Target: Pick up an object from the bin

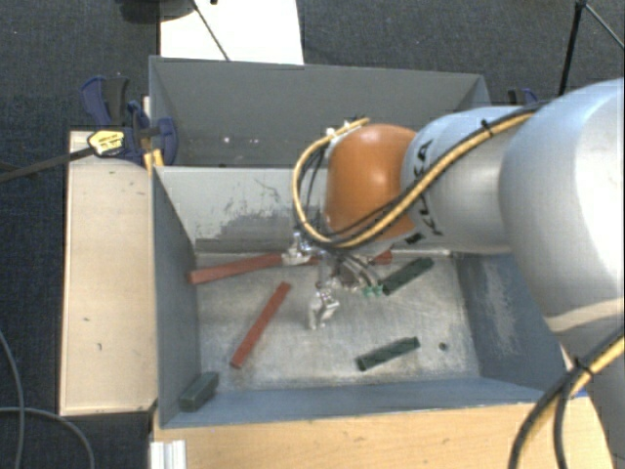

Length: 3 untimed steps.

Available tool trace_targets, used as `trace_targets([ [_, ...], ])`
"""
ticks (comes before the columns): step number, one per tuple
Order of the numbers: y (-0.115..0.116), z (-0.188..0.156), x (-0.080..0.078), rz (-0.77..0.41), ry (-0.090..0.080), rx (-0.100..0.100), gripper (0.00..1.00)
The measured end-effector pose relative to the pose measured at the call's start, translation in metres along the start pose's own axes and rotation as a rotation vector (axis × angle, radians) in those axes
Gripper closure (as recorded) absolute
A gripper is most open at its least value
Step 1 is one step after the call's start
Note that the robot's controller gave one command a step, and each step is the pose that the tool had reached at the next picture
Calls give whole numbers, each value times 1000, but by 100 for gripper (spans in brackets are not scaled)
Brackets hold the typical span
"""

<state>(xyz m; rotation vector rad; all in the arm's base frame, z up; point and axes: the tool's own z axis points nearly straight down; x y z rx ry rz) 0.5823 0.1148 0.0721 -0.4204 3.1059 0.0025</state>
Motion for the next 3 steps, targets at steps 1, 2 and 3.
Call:
trace_targets([
  [1,75,0,-25,-213,-1,-1,100],
  [2,75,0,-25,-213,-1,-1,100],
  [3,78,-206,-27,-344,6,-1,100],
])
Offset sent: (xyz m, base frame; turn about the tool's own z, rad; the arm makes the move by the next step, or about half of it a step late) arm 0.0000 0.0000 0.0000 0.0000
